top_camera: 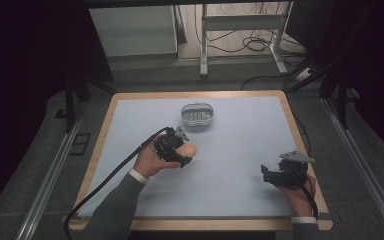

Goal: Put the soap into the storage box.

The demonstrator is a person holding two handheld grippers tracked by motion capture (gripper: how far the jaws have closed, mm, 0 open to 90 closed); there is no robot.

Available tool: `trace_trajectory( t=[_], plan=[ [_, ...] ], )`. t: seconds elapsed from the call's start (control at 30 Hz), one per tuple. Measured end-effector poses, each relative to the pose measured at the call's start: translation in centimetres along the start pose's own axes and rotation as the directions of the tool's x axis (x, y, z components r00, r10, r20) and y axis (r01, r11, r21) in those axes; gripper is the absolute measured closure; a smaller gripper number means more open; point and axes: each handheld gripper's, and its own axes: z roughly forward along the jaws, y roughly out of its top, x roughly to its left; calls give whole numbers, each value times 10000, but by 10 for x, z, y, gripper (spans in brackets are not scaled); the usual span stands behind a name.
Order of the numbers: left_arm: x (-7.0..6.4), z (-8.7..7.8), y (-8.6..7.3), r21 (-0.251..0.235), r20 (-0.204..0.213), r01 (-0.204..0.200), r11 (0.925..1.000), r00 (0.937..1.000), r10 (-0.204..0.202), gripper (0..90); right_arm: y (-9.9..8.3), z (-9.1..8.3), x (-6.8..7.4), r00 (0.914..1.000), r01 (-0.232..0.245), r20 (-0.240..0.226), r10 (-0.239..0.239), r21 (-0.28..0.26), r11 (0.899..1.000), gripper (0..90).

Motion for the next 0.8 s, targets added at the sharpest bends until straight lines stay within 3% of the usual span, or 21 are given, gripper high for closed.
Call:
trace_trajectory(
  t=[0.8],
  plan=[
    [12, 1, 3, -49, -74, 257, 9997, 9996, -257, 327, -1, 1, 0, 10000, 13, -13, -13, 37, 10000, 48]
  ],
)
